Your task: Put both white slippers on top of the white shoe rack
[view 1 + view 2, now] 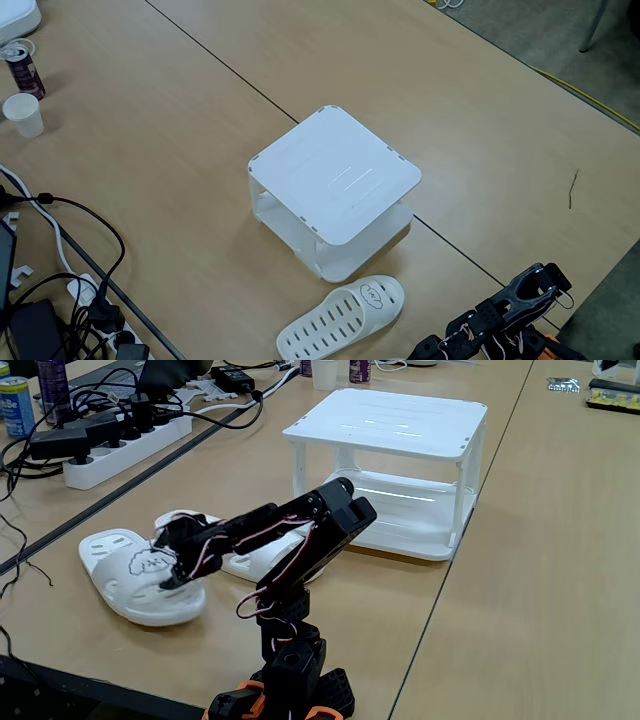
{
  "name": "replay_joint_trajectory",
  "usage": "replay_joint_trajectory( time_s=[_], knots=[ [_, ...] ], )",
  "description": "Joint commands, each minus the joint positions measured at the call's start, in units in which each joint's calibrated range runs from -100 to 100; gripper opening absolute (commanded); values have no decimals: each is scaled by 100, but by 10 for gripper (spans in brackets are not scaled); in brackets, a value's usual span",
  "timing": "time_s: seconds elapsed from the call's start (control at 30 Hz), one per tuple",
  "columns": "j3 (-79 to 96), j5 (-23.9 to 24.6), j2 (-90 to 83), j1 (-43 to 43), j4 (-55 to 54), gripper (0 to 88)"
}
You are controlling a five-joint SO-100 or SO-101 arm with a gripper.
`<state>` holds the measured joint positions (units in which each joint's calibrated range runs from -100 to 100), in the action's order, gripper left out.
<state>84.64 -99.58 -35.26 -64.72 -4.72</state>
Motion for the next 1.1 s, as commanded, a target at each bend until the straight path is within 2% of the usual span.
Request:
replay_joint_trajectory(
  time_s=[0.0,0.13,0.9,0.97,1.07],
  knots=[
    [120,-42,-12,41,-132,199],
    [228,-42,-4,90,-210,237],
    [129,-42,947,82,-1763,232],
    [129,-42,947,82,-1763,213],
    [129,-42,938,82,-1763,112]
  ],
)
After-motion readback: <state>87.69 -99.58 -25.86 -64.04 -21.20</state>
